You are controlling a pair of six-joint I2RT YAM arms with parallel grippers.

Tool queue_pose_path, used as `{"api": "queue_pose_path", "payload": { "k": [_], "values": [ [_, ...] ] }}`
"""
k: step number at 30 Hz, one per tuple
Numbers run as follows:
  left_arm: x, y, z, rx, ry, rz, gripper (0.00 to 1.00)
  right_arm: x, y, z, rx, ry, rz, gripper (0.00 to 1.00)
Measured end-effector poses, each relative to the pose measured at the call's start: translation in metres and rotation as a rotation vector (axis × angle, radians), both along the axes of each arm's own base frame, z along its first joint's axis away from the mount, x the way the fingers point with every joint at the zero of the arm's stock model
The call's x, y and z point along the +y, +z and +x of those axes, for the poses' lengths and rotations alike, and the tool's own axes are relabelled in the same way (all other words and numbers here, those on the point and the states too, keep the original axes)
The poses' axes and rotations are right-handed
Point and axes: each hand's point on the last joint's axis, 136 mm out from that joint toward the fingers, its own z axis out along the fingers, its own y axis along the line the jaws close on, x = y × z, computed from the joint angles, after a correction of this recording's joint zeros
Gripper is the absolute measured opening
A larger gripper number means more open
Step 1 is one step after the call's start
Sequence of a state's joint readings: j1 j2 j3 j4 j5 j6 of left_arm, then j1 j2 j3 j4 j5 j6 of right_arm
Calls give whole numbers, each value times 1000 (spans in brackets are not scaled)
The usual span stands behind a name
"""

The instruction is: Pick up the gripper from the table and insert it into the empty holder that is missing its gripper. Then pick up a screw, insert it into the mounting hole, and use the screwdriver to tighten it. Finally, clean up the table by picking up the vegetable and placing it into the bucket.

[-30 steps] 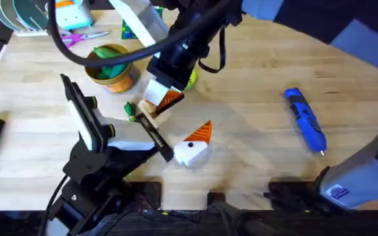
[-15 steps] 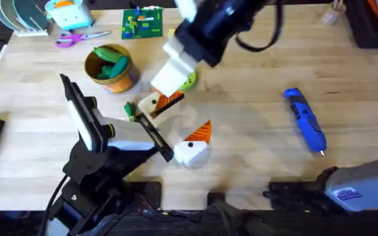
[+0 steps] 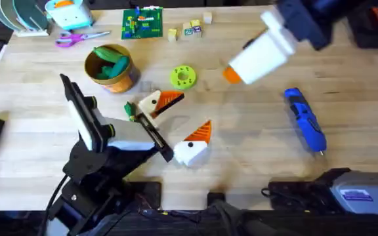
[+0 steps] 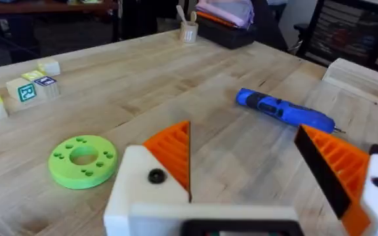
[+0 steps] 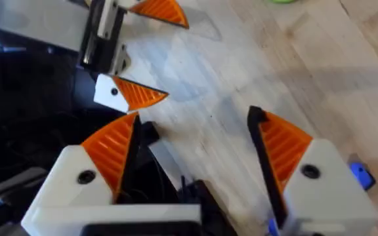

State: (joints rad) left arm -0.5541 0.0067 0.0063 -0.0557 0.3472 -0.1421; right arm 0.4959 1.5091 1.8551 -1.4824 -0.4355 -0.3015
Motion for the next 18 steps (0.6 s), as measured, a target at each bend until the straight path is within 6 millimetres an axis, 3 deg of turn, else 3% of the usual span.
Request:
{"api": "queue_pose_path", "payload": {
  "k": [7,8,10,13,14,15,18],
  "values": [
    [0,0,0,0,0,0,991,-30,5,-17,-69,46,-6,954],
    [0,0,0,1,1,-1,942,-34,3,-18,-66,38,-3,954],
    [0,0,0,-1,0,0,705,-42,-3,-20,-59,15,13,954],
    [0,0,0,-3,0,1,206,-54,-12,-24,-58,-33,54,956],
    [0,0,0,-3,0,1,94,-57,-14,-26,-61,-49,65,956],
    [0,0,0,-5,0,3,22,-61,-15,-28,-66,-66,79,956],
    [0,0,0,-5,0,4,7,-71,-16,-41,-89,-107,110,956]
  ]
}}
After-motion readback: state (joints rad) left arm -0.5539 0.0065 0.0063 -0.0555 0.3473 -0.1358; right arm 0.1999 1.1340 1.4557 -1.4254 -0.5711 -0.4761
